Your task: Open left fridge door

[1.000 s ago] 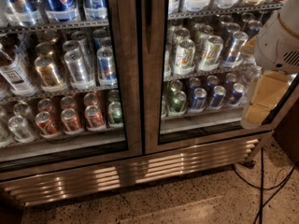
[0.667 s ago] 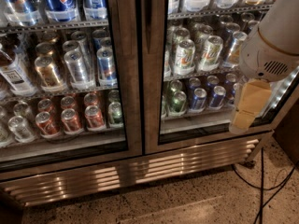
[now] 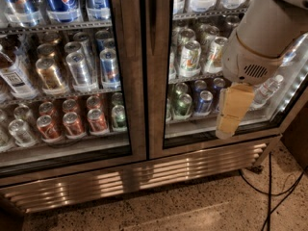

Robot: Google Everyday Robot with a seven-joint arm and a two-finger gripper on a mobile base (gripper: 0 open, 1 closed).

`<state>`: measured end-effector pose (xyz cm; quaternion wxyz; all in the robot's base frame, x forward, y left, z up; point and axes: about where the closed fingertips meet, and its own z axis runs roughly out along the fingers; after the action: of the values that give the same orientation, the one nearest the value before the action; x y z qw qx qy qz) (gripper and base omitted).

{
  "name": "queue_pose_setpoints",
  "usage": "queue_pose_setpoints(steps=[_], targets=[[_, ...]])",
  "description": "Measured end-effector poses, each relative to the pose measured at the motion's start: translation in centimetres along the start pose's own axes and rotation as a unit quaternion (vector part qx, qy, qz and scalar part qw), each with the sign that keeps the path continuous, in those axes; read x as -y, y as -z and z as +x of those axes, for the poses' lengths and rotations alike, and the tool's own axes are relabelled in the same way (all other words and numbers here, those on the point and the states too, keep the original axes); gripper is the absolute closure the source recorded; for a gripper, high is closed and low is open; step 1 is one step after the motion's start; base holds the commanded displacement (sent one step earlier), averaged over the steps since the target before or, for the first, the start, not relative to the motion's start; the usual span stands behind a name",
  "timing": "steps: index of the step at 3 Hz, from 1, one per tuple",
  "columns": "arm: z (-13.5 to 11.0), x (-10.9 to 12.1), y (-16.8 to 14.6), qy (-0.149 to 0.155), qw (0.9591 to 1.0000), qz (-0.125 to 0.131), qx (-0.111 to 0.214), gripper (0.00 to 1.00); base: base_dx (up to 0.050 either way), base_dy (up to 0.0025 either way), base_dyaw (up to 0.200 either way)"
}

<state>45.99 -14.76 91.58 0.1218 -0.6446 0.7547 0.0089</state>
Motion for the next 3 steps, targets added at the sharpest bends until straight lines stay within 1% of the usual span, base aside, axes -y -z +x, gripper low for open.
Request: queue_pose_setpoints(steps=[1, 2, 3], targets=[[0.3, 0.0, -0.2, 0.011, 0.9987, -0.014, 0.048, 0.0, 0.0, 0.0, 0.0], [1.8, 0.3, -0.9, 0.029, 0.9879, -0.049, 0.144, 0.0, 0.0, 0.0, 0.0], [1.2, 0.5, -1.2, 0.049, 0.9676, -0.082, 0.233, 0.0, 0.0, 0.0, 0.0]])
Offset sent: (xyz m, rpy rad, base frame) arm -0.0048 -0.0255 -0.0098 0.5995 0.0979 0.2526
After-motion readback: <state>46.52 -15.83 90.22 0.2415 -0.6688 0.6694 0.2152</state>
